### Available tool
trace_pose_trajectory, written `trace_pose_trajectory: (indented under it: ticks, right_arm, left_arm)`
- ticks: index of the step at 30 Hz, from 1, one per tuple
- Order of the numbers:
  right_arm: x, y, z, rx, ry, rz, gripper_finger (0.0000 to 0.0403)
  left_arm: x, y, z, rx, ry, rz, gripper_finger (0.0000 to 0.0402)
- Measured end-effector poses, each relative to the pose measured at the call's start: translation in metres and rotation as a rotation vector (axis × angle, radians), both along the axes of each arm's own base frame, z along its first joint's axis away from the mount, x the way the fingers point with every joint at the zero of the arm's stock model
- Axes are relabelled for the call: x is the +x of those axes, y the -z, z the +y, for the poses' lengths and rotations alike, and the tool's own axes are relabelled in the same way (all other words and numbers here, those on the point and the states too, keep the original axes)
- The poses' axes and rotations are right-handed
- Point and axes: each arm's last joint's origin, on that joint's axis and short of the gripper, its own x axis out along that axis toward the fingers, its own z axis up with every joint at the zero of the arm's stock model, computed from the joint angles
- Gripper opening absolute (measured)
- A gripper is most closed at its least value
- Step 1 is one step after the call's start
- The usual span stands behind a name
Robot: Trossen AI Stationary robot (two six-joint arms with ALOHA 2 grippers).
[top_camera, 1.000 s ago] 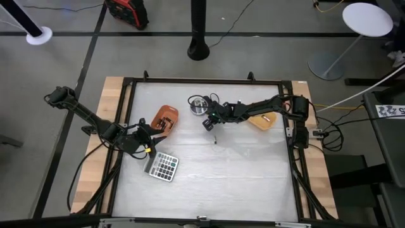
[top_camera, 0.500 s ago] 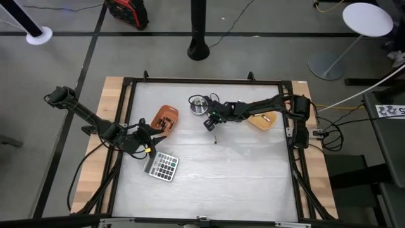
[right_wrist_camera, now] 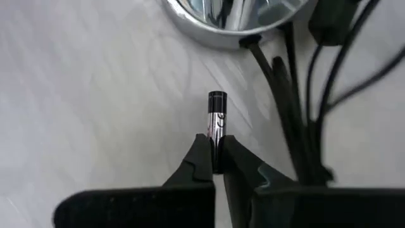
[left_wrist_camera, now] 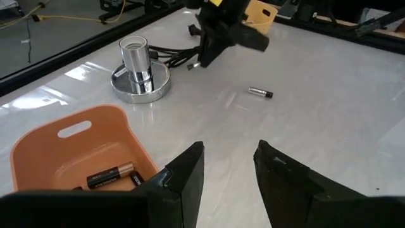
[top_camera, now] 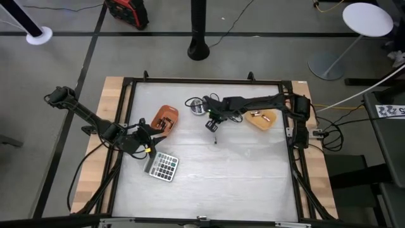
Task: Sort batteries
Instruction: Put the silver battery into the yellow bin
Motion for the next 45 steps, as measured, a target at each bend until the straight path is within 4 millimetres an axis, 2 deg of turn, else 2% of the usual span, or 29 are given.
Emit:
trace_pose_trajectory:
  ticks: [14, 22, 29, 35, 39, 45]
  right_arm:
    - [-0.001, -0.062, 0.000, 0.017, -0.117, 0.197, 0.0007]
    - [-0.016, -0.080, 0.004, 0.066, -0.132, 0.374, 0.0008]
    - [-0.042, -0.084, 0.006, 0.015, -0.089, 0.658, 0.0008]
    - [-0.050, -0.082, 0.006, -0.014, -0.070, 0.715, 0.0009]
    - [-0.063, -0.068, 0.009, 0.003, -0.075, 0.783, 0.0009]
    - [-0.097, -0.044, 0.017, 0.039, -0.029, 0.903, 0.0009]
  left_arm:
    - [0.000, 0.000, 0.000, 0.011, 0.005, 0.005, 0.0130]
    - [0.000, 0.000, 0.000, 0.013, 0.006, 0.006, 0.0130]
    - [0.000, 0.000, 0.000, 0.013, 0.006, 0.007, 0.0130]
    - [0.000, 0.000, 0.000, 0.013, 0.006, 0.007, 0.0130]
    - [0.000, 0.000, 0.000, 0.014, 0.006, 0.008, 0.0130]
    - [0.000, 0.001, 0.000, 0.024, 0.009, 0.017, 0.0130]
